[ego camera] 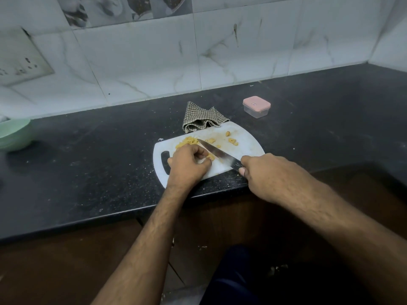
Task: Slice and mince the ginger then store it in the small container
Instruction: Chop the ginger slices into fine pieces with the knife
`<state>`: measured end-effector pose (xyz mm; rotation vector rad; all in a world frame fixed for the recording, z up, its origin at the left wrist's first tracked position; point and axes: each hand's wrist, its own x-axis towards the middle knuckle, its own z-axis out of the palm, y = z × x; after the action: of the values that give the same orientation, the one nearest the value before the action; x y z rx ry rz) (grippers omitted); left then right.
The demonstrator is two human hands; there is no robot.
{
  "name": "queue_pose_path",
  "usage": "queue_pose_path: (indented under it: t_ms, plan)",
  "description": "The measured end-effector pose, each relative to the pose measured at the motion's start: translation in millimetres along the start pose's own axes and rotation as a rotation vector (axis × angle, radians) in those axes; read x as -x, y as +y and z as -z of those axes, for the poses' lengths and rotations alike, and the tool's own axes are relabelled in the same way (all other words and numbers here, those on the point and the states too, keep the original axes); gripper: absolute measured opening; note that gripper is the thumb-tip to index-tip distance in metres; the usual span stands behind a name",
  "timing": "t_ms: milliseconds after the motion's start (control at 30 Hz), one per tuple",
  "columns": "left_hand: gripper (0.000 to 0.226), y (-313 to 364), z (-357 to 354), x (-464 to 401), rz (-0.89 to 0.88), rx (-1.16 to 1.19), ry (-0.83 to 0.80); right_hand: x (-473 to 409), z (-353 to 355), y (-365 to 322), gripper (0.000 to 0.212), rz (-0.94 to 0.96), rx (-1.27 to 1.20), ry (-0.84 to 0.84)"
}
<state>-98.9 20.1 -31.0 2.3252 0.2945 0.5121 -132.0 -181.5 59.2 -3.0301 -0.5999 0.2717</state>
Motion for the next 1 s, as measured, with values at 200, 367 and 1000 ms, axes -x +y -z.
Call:
queue_pose_path:
  t_ms: [200, 367, 1000]
  plan:
    - [0.003, -1.3, -0.7, -3.7, 0.002, -0.003, 0.003, -1.3, -5.8, -4.2, 0.025, 0.001, -0.028, -0.055]
    - [0.005, -4.5, -0.4, -4.7, 0.024, 0.016, -0.008, 0.4, -7.7, -9.4, 0.024, -0.001, -0.01, -0.062]
    - [0.008, -6.0, -3.4, -7.1, 0.02, 0.06, -0.033, -9.9, 2.9, -26.5, 0.049, -0.024, 0.11, -0.229]
